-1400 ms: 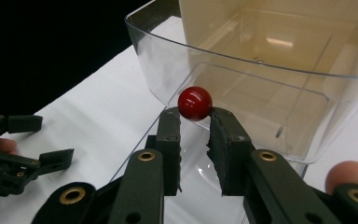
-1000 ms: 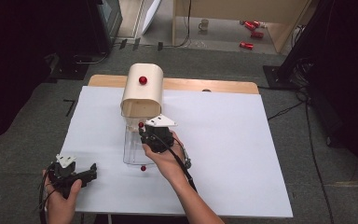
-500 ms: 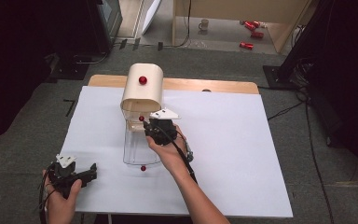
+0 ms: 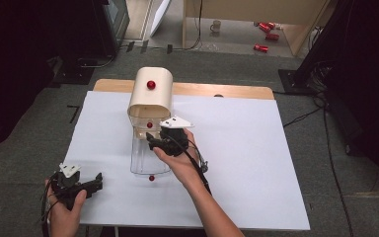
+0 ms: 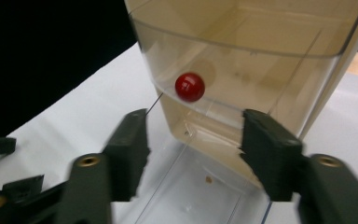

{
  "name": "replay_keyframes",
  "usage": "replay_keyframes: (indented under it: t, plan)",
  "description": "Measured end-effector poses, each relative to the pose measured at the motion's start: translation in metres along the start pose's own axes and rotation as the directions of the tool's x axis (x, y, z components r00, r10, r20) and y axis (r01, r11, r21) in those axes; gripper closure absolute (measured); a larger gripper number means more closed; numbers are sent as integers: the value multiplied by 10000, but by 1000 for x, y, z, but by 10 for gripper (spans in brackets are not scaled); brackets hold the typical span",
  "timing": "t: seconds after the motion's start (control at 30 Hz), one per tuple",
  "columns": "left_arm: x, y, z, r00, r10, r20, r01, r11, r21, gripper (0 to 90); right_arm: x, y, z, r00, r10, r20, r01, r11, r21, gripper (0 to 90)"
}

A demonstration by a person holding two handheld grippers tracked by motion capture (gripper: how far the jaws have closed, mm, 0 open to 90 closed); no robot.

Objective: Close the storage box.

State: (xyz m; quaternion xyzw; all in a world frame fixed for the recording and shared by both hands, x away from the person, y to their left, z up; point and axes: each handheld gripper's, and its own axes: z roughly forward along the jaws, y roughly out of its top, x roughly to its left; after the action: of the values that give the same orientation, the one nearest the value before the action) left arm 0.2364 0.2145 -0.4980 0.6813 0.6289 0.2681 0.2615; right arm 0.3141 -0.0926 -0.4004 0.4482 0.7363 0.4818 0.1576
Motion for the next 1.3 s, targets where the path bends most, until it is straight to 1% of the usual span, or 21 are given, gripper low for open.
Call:
replay_keyframes:
  t: [0.03,0.07,0.1,0.13,0.17,0.2,0.27,0.37,0.47,0.67,0.73,0.8,0.93,1.1,1.13,1.17,1.3]
  plan:
    - [0,0,0,10000,-2,2,2,10000,0,0,2,-4,-3,10000,-65,52,65,9999,134,254]
    - [0,0,0,10000,-2,2,2,10000,0,0,2,-4,-3,10000,-65,52,65,9999,134,254]
    - [0,0,0,10000,-1,-1,1,10000,0,0,3,-5,-4,9999,-103,114,101,9997,208,214]
    - [0,0,0,10000,-3,-1,3,10000,-2,0,5,-8,-6,9997,-164,157,159,9993,330,130]
    - [0,0,0,10000,-2,-4,2,10000,-4,0,6,-10,-8,9997,-182,146,176,9990,420,107]
    - [0,0,0,10000,-3,-5,3,10000,-6,0,7,-13,-10,9998,-168,144,161,9985,521,59]
    - [0,0,0,10000,-8,-2,8,10000,-12,0,9,-20,-14,9999,-9,136,0,9977,677,14]
    - [0,0,0,10000,-5,-3,5,10000,-6,0,13,-29,-20,9998,60,188,-75,9969,778,3]
    - [0,0,0,10000,-3,-3,3,10000,1,0,19,-40,-25,9996,-50,270,28,9966,820,3]
    - [0,0,0,10000,-25,4,25,10000,-8,0,27,-57,-36,9992,-95,387,65,9969,788,3]
    - [0,0,0,10000,-1,3,1,10000,12,0,30,-63,-39,9988,-233,432,199,9968,775,4]
    - [0,0,0,10000,-1,4,1,10000,10,0,32,-68,-41,9987,-193,466,156,9968,786,3]
    - [0,0,0,10000,-2,2,2,10000,10,0,35,-75,-43,9987,-113,491,75,9969,777,3]
    - [0,0,0,10000,-1,3,1,10000,9,0,40,-89,-43,9980,42,635,-93,9968,796,3]
    - [0,0,0,10000,-1,3,1,10000,9,0,40,-89,-43,9980,42,635,-93,9968,796,3]
    - [0,0,0,10000,-6,5,6,10000,8,0,41,-95,-41,9979,136,634,-190,9963,842,3]
    - [0,0,0,10000,-7,6,7,10000,10,0,43,-105,-37,9973,215,698,-289,9938,1070,4]
